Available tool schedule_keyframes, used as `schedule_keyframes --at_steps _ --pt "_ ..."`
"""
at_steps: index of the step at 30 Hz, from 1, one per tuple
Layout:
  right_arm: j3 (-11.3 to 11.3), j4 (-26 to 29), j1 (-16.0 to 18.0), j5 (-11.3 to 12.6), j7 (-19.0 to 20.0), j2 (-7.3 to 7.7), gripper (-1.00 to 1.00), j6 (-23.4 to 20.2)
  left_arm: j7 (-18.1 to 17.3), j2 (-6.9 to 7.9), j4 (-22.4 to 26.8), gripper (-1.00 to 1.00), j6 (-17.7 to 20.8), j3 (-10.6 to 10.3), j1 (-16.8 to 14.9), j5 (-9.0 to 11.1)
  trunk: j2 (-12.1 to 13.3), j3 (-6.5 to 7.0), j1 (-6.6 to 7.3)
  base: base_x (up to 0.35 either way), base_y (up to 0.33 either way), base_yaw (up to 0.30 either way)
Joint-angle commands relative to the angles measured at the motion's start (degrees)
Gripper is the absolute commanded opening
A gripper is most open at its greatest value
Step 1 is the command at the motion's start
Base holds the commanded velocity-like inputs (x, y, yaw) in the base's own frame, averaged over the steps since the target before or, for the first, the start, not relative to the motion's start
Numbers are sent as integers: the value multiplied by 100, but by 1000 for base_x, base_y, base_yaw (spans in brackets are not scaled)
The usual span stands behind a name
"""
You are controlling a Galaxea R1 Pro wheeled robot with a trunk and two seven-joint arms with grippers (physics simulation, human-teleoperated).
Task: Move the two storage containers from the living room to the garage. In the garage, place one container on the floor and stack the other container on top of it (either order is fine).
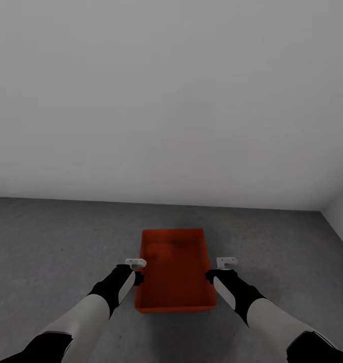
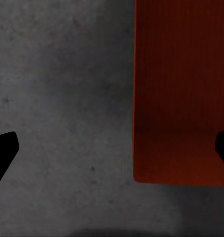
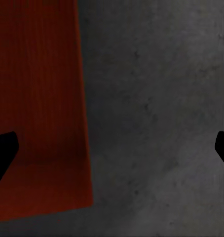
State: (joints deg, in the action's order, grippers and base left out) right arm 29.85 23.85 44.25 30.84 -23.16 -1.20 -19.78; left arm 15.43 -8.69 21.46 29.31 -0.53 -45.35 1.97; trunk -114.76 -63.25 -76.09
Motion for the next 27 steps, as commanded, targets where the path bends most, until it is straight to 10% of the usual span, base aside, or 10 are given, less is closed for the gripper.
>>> schedule_keyframes --at_steps 1,27 --pt "48 8 4 45 -46 5 100 -26 28 -1 9 100 29 -5 0 23 40 23 23 0 0 0" --pt "48 8 4 46 -44 -5 100 -26 37 -1 7 100 23 -8 0 23 1083 725 594 0 0 0"
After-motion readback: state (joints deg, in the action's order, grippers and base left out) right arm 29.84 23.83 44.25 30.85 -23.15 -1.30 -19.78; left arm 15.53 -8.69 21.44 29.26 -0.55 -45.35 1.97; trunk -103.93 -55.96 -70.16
